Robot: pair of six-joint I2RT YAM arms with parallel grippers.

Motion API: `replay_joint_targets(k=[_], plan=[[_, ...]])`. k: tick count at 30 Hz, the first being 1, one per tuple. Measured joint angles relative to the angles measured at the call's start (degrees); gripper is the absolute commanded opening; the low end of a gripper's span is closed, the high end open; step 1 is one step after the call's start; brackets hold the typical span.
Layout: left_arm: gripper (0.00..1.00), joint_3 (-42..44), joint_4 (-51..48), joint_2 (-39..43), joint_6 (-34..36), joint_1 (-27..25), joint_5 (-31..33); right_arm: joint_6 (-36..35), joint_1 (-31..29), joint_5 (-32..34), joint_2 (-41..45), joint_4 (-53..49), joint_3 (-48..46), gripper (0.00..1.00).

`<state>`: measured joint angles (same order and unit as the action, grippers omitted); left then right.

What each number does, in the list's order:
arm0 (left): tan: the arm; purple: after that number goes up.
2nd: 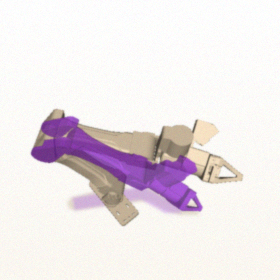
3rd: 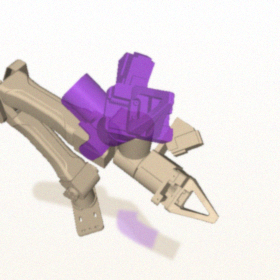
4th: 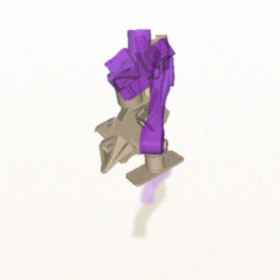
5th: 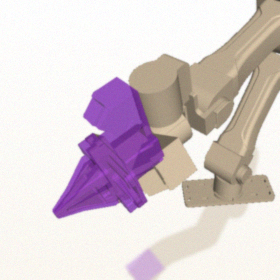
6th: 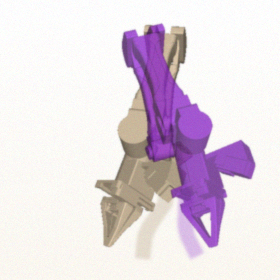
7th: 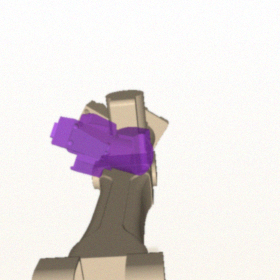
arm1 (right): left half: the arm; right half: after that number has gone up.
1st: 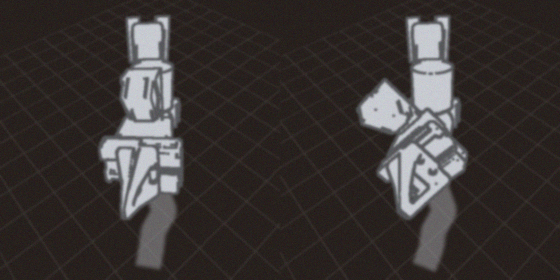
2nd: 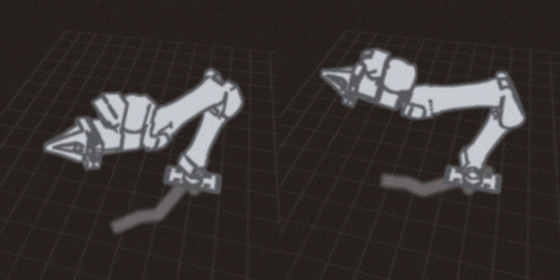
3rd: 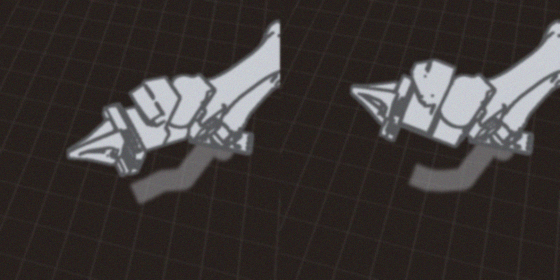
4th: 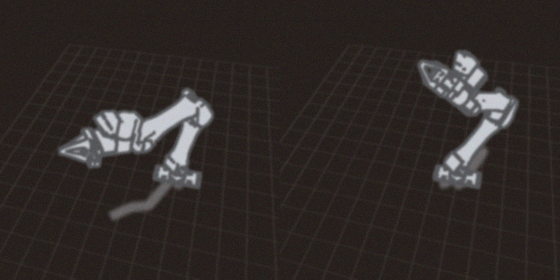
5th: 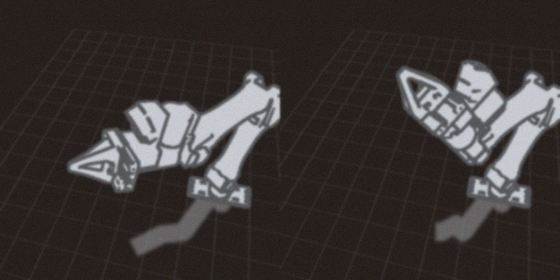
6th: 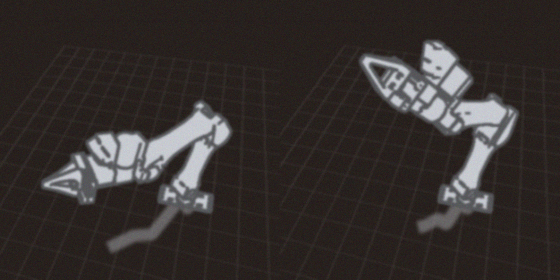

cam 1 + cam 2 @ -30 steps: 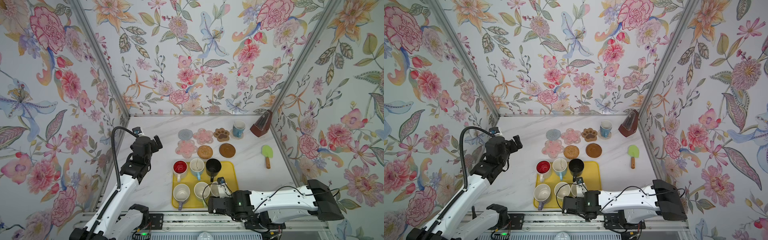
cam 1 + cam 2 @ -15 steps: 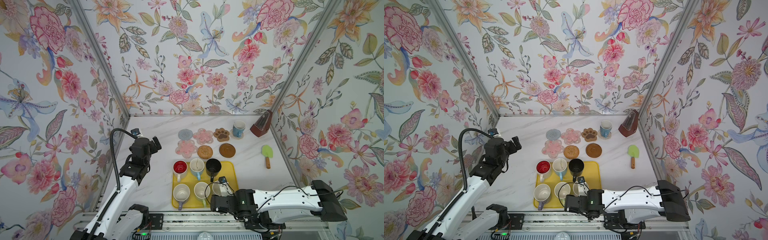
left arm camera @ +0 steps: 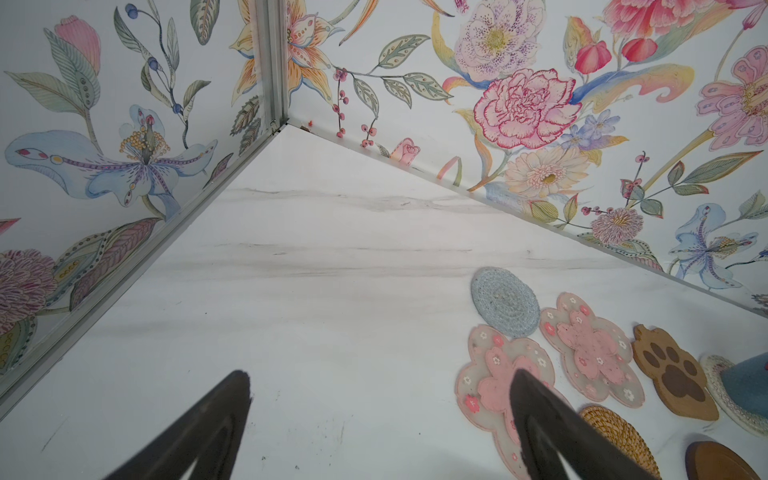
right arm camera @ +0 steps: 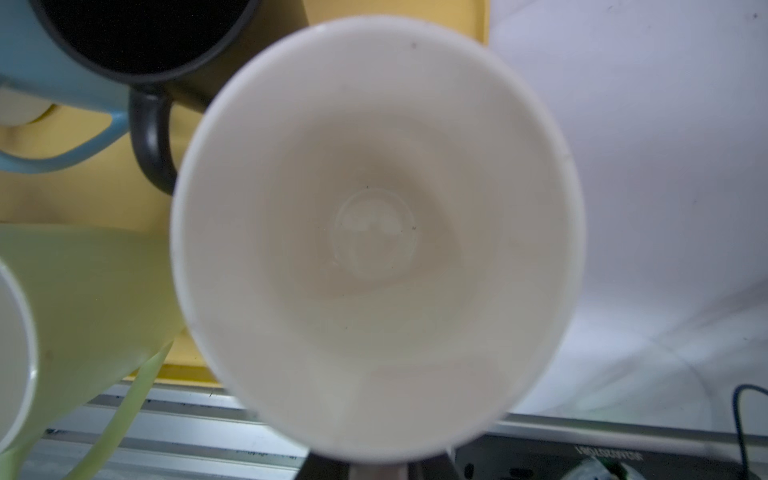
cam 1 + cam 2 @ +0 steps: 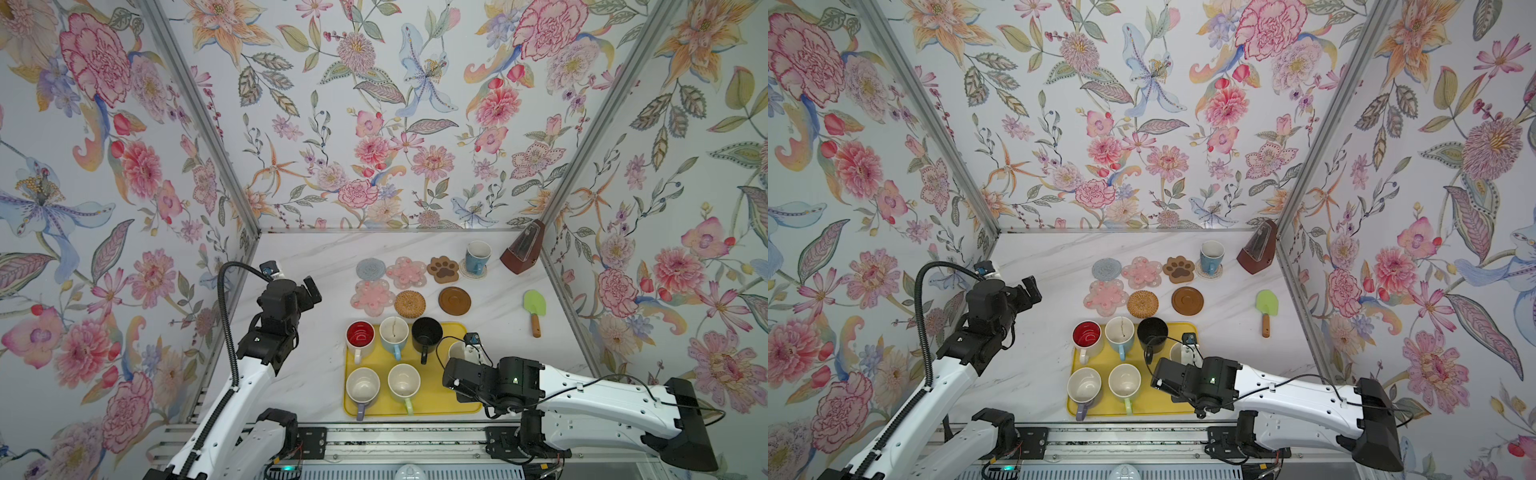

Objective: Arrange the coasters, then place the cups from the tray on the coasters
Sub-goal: 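Lift the white pink-handled mug and carry it toward the metronome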

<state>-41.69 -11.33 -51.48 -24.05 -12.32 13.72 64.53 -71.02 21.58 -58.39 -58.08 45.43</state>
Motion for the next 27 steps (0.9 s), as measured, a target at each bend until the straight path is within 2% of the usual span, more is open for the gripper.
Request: replay_joint_targets(k=[5,10,19,27], plan=[[0.99,3.7,-0.9,3.7,-1.0,0.0,-0.3,-6.6,9.6,0.8,0.9,-0.3,2.8,0.00],[0.99,7.2,-2.4,7.9,-1.6,0.0,-1.6,-15.5,19.7,-0.6,-0.3,4.1,6.4,0.00],[0.99,7.5,-4.0,10.6,-1.9,0.0,-2.9,-32.3,36.1,-7.6,-14.6,15.7,15.5,0.00],[0.99,7.8,-5.9,13.1,-2.4,0.1,-3.0,-41.9,45.0,-12.0,-30.1,21.4,26.1,0.00]])
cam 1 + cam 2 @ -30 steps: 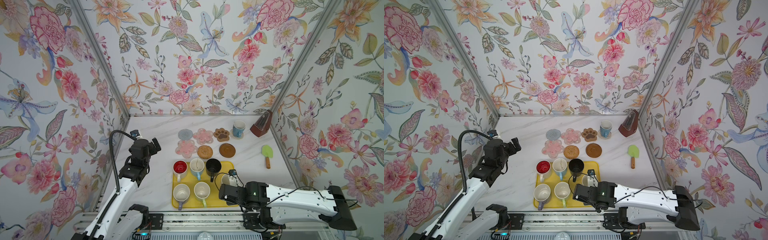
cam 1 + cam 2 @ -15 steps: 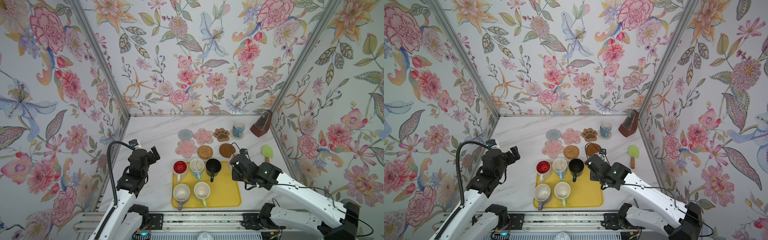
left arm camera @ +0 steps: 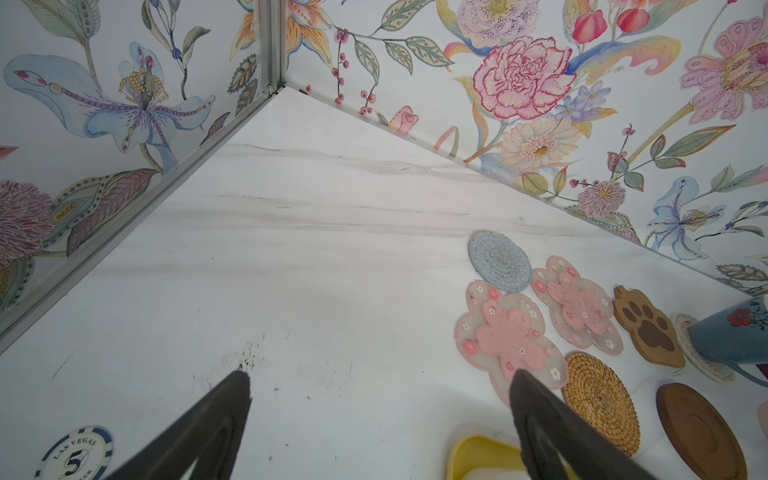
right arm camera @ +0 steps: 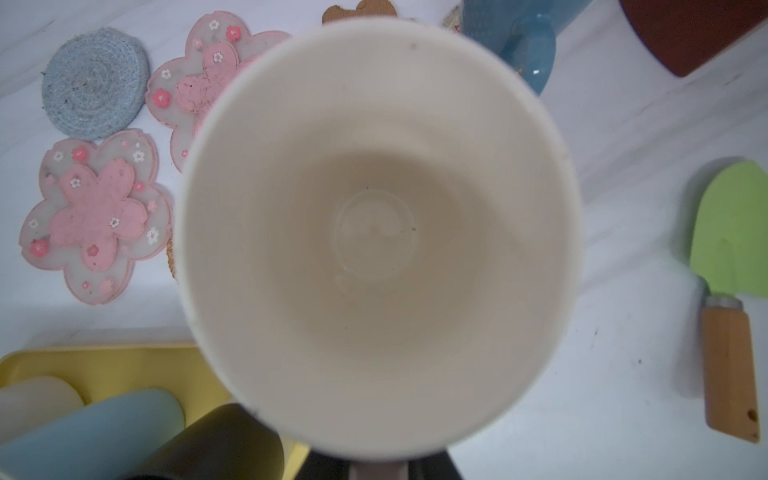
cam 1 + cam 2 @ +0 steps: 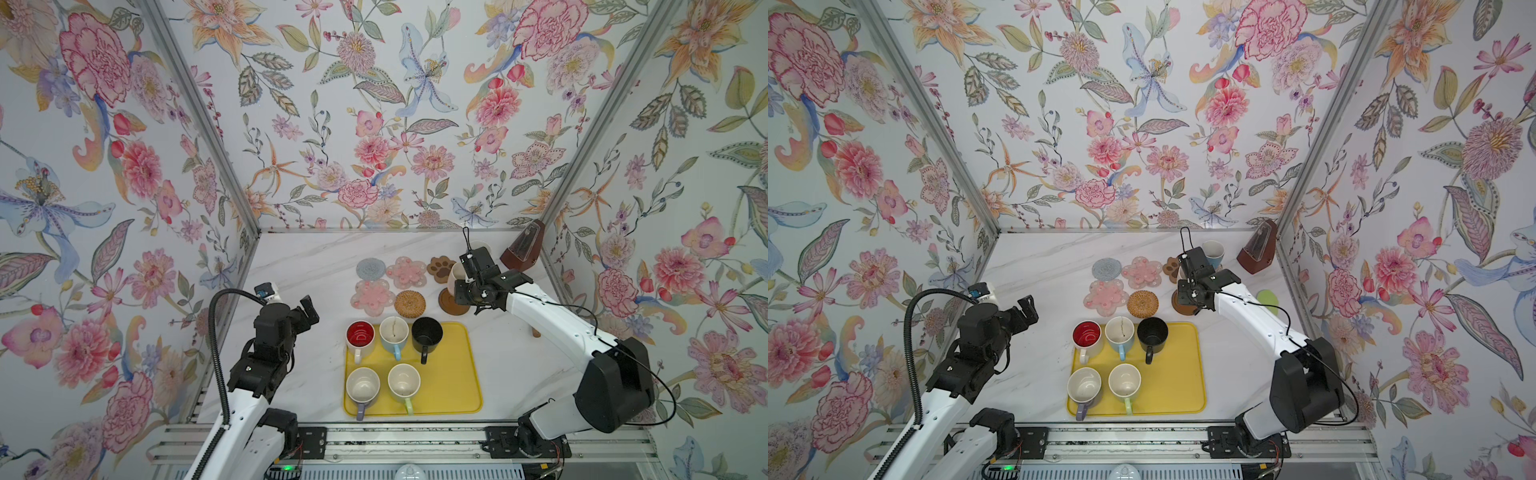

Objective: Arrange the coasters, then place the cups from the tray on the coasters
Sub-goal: 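Lift the white pink-handled mug and carry it toward the metronome, then hold the white mug beside the blue mug near the metronome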

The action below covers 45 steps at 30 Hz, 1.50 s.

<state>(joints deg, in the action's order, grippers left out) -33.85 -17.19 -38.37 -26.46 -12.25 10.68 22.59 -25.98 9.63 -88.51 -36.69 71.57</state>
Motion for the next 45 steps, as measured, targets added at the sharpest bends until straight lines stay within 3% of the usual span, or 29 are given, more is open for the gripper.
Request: replay_joint_targets(k=[14,45], plan=[[0.99,0.8,-2.6,2.3,-0.9,0.0,0.0,-7.2,3.8,-1.8,-18.1,2.3,16.3,0.00],[0.99,0.8,-2.8,2.3,-1.0,0.0,0.0,-8.9,5.2,-3.0,-28.9,1.4,26.3,0.00]])
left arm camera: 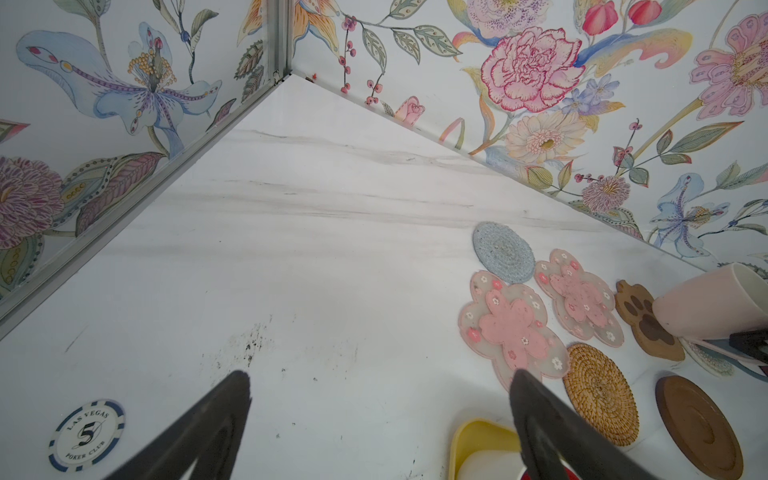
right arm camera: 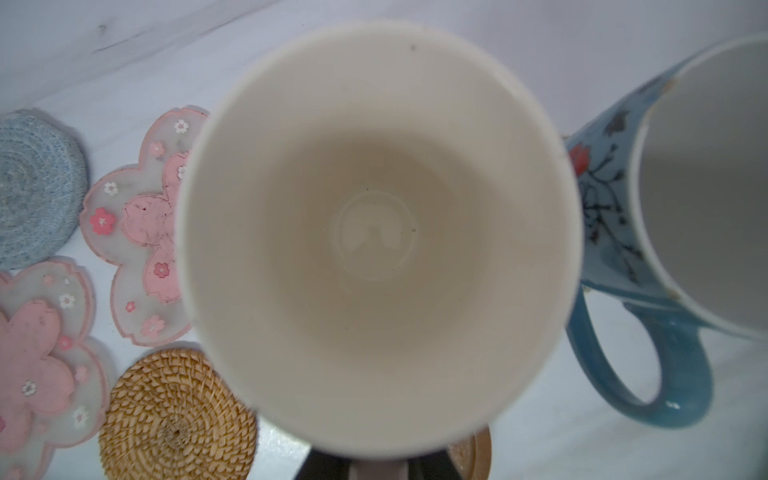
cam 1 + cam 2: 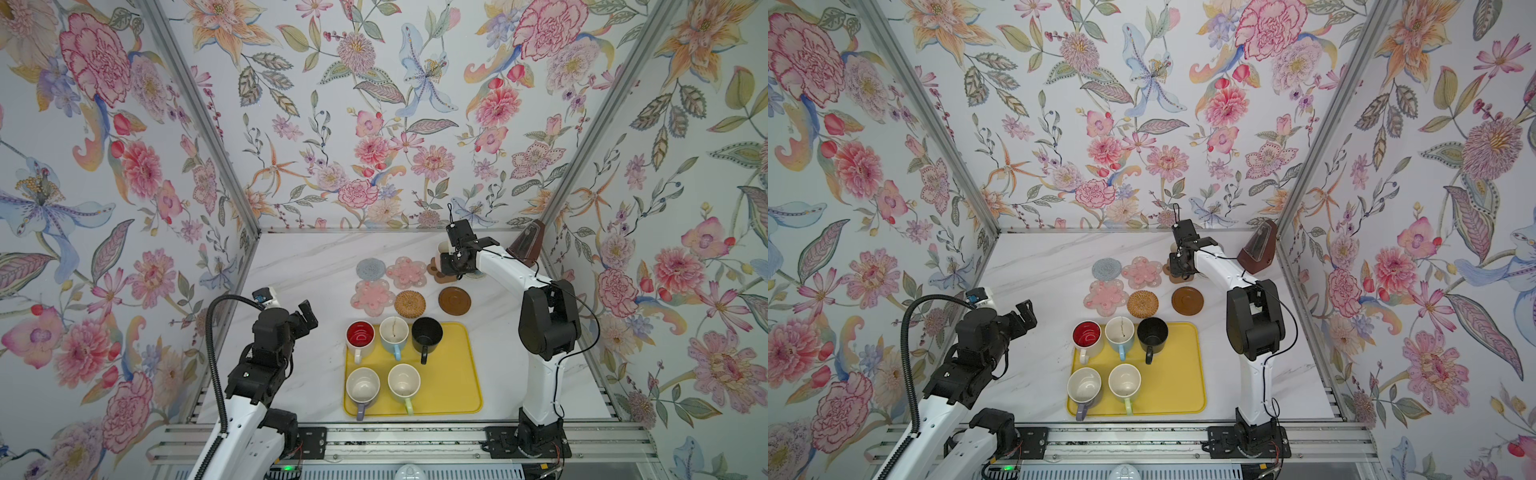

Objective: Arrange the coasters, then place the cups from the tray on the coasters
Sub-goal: 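Hold the white mug beside the blue mug near the metronome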

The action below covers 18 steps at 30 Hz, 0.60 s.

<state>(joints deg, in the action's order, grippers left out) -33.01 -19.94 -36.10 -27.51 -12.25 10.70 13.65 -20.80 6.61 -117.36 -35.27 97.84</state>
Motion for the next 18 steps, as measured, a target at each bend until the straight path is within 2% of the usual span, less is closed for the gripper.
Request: replay_joint_targets(k=[18], plan=[[0.99,0.0,0.0,0.0,0.0,0.0,0.0,-0.9,0.0,1.3,-2.6,-0.7,2.2,0.00]])
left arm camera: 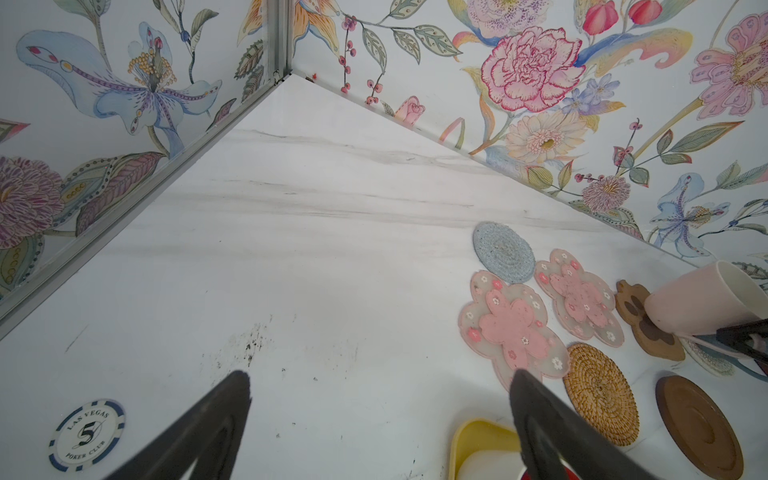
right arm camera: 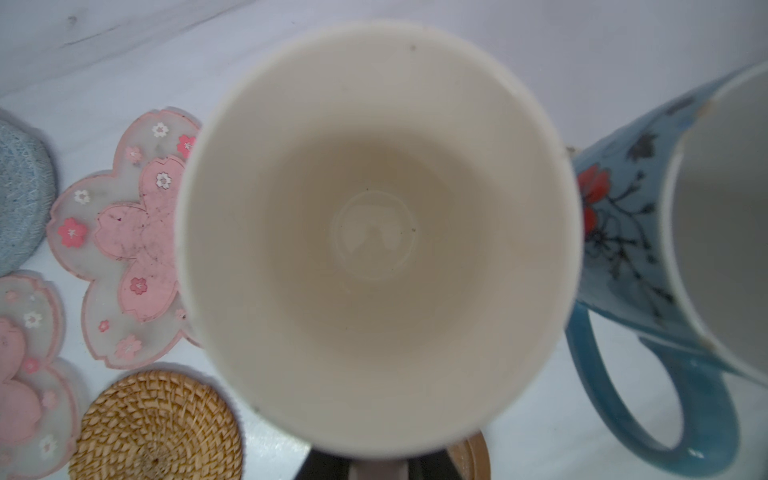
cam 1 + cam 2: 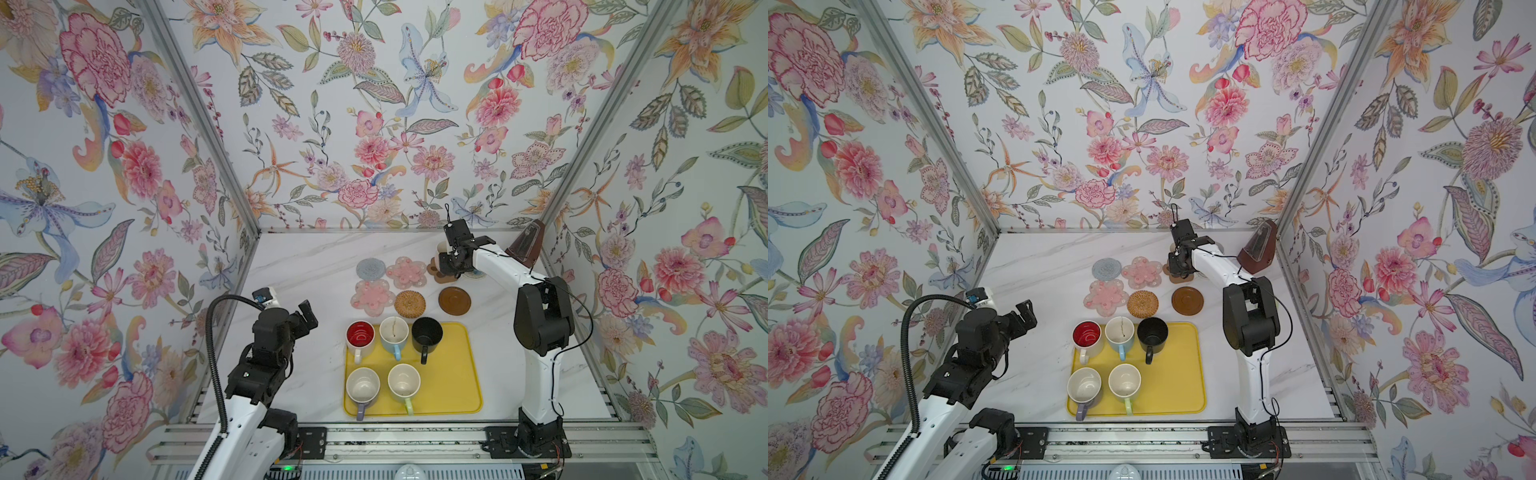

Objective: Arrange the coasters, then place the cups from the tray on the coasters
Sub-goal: 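Hold the white mug beside the blue mug near the metronome, then lower the pink mug onto the cork paw coaster, open right gripper, raise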

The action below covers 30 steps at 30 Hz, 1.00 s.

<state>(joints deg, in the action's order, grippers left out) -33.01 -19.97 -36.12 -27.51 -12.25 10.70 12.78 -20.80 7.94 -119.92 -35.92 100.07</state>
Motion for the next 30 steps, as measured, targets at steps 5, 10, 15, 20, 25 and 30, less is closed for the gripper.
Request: replay_joint_targets(k=[5,10,15,20,25,30], plan=[[0.99,0.0,0.0,0.0,0.0,0.0,0.0,0.0,0.2,0.0,-0.4,0.0,0.0,0.00],[0.99,0.0,0.0,0.0,0.0,0.0,0.0,0.0,0.3,0.0,-1.5,0.0,0.0,0.00],[0.99,0.0,0.0,0.0,0.0,0.0,0.0,0.0,0.3,0.1,-1.7,0.1,0.1,0.00],[0.99,0.0,-0.2,0.0,0.0,0.0,0.0,0.0,0.3,0.0,-1.7,0.1,0.1,0.00],[0.99,0.0,-0.5,0.0,0.0,0.0,0.0,0.0,0.3,0.0,-1.7,0.1,0.1,0.12],[0.99,0.0,-0.6,0.0,0.0,0.0,0.0,0.1,0.3,0.0,-1.7,0.4,0.1,0.33]])
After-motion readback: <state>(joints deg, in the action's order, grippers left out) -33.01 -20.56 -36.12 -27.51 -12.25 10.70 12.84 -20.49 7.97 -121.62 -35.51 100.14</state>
